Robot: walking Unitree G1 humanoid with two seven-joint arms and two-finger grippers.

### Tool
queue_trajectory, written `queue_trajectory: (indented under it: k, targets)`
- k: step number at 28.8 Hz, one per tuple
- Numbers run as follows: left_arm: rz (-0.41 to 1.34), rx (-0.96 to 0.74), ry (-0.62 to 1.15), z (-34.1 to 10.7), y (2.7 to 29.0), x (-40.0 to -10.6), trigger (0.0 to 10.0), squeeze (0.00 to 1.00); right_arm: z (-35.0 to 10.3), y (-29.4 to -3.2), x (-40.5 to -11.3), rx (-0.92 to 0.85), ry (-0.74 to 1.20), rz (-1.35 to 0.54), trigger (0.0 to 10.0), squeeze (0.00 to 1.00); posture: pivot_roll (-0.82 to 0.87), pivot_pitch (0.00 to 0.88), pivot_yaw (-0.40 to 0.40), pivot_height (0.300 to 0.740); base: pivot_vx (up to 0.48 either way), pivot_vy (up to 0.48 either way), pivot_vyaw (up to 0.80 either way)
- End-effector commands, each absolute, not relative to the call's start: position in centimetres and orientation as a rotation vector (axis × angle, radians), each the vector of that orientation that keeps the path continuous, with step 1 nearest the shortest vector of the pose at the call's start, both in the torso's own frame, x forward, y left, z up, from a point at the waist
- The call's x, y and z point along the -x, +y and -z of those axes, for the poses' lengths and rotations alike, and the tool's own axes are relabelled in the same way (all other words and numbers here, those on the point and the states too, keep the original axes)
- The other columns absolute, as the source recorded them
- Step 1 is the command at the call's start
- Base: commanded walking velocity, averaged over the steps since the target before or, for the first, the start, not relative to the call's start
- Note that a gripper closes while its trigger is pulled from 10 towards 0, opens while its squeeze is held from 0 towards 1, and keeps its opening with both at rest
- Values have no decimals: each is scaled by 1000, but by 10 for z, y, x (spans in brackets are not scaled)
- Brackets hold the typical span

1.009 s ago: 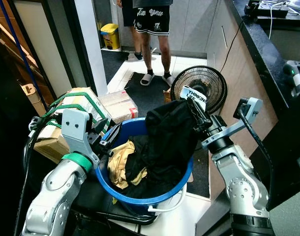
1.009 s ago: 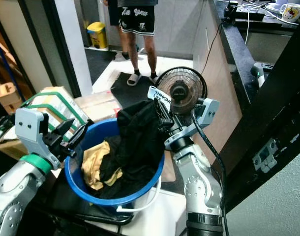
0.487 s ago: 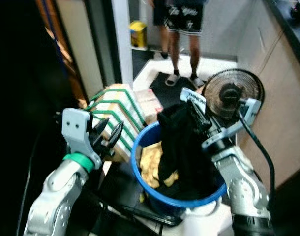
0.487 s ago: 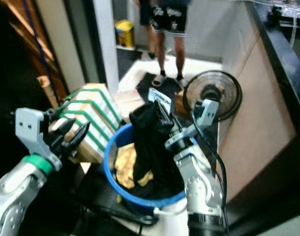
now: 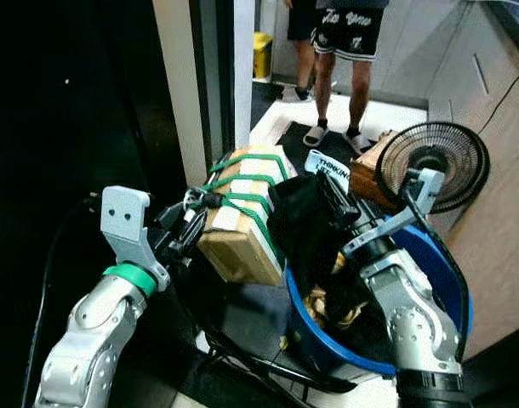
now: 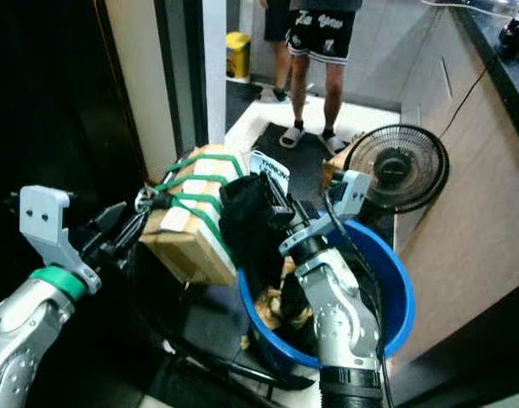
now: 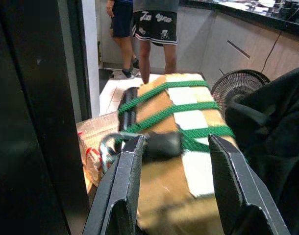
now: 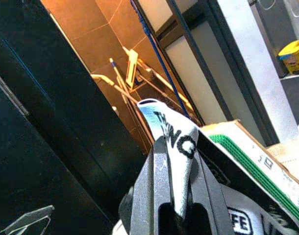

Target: Clothes washing

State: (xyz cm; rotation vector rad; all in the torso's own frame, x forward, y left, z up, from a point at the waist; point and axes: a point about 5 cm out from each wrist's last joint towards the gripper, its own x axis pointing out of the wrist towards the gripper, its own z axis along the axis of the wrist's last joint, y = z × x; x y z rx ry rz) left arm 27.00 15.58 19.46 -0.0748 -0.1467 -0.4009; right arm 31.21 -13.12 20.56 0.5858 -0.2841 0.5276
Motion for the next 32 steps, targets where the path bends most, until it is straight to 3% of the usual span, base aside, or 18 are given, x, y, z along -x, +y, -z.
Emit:
queue_trajectory:
  k: [1, 17, 23, 32]
  targets:
    - [406, 78, -145, -194, 154, -269, 10000, 0, -204, -132, -312, -586, -280, -523, 10000, 0, 161, 0, 58, 740, 0, 0, 0]
    - [403, 87, -165, -197, 156, -269, 10000, 0, -208, -133, -314, -598, -296, -516, 10000, 0, 163, 0, 55, 740, 0, 0, -772]
    - [411, 86, -168, -197, 155, -270, 10000, 0, -215, -141, -317, -693, -338, -494, 10000, 0, 164, 0, 54, 740, 0, 0, -800]
    - [459, 90, -163, -197, 151, -268, 10000, 0, -219, -139, -306, -783, -341, -684, 10000, 0, 164, 0, 57, 740, 0, 0, -800]
